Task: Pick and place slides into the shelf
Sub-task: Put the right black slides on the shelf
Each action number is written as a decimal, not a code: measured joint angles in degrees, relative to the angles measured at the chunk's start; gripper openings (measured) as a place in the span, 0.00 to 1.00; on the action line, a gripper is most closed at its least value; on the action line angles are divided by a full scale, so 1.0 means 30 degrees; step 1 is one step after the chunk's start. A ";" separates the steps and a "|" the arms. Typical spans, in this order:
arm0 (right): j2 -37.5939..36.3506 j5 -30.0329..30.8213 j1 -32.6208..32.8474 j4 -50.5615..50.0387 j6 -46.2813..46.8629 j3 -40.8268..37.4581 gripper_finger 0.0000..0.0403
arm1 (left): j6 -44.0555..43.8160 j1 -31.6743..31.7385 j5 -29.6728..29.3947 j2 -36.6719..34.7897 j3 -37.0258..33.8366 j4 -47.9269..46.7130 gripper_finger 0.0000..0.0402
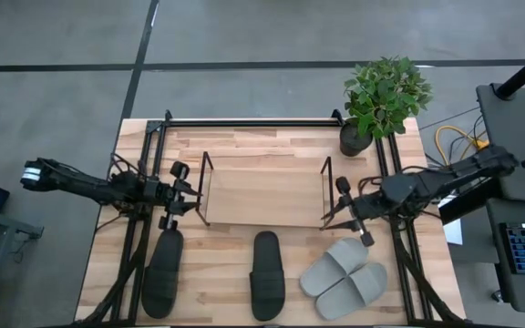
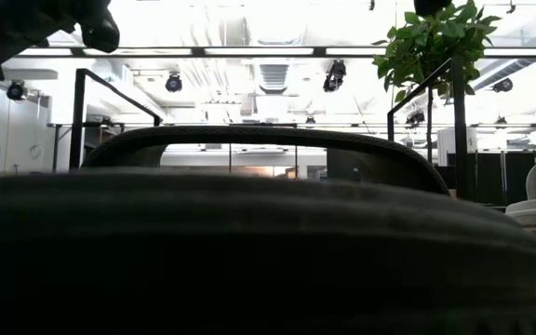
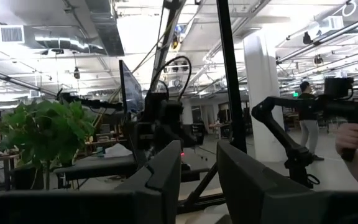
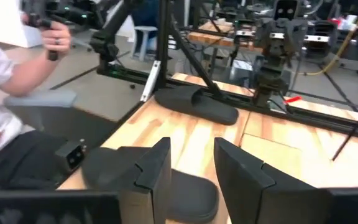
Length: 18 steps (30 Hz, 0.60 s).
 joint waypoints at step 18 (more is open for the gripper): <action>0.3108 0.0085 0.1443 -0.0455 0.0015 0.1233 0.25 | 0.0015 0.0000 -0.0009 0.0068 0.0051 0.0006 0.22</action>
